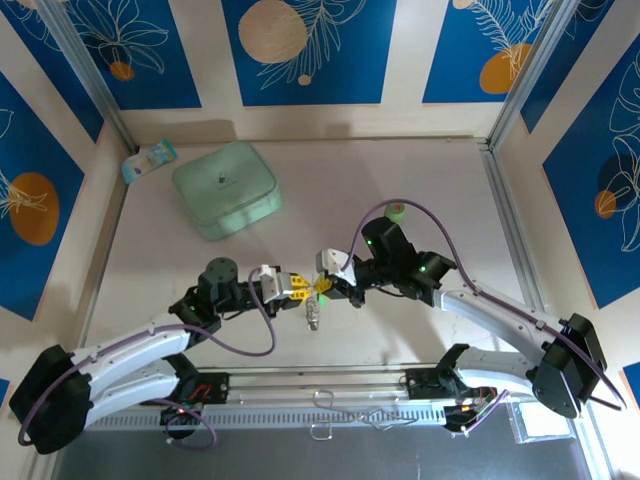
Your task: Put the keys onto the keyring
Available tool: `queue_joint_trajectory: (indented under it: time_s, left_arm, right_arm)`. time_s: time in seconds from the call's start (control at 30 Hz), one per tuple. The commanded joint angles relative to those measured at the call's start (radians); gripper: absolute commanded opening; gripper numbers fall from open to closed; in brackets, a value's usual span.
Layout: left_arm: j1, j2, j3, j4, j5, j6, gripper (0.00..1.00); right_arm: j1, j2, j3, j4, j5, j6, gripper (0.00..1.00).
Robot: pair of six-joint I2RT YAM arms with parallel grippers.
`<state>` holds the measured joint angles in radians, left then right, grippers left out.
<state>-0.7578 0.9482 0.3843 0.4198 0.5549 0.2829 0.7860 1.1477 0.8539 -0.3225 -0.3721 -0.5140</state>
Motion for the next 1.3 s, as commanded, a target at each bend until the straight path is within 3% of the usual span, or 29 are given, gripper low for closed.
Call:
queue_joint_trajectory:
  time_s: [0.0, 0.2, 0.37, 0.4, 0.5, 0.57, 0.87, 1.27]
  left_arm:
    - [-0.010, -0.024, 0.070, -0.214, -0.035, 0.108, 0.17]
    - [-0.010, -0.036, 0.091, -0.214, -0.014, 0.119, 0.14]
    - [-0.011, -0.016, 0.088, -0.172, 0.016, 0.104, 0.00]
    - [-0.010, -0.014, 0.090, -0.170, 0.019, 0.100, 0.00]
    - [-0.011, -0.016, 0.063, -0.112, 0.028, 0.066, 0.00]
    - [-0.010, -0.018, 0.011, 0.010, 0.024, 0.022, 0.00]
    - [-0.010, 0.057, -0.176, 0.539, -0.015, -0.218, 0.00]
    - [-0.009, 0.129, -0.155, 0.593, 0.039, -0.210, 0.00]
  right_arm:
    - [0.033, 0.027, 0.073, -0.151, 0.075, -0.095, 0.00]
    - [0.083, 0.088, 0.146, -0.215, 0.173, -0.129, 0.00]
    - [0.064, 0.073, 0.109, -0.135, 0.090, -0.091, 0.00]
    - [0.041, 0.056, 0.081, -0.090, 0.056, -0.064, 0.03]
    - [-0.035, -0.015, -0.037, 0.096, -0.059, 0.031, 0.29]
    - [-0.077, -0.056, -0.104, 0.200, -0.133, 0.090, 0.34]
    - [-0.124, -0.132, -0.237, 0.331, -0.184, 0.186, 0.35]
    - [-0.130, -0.124, -0.209, 0.277, -0.218, 0.171, 0.35]
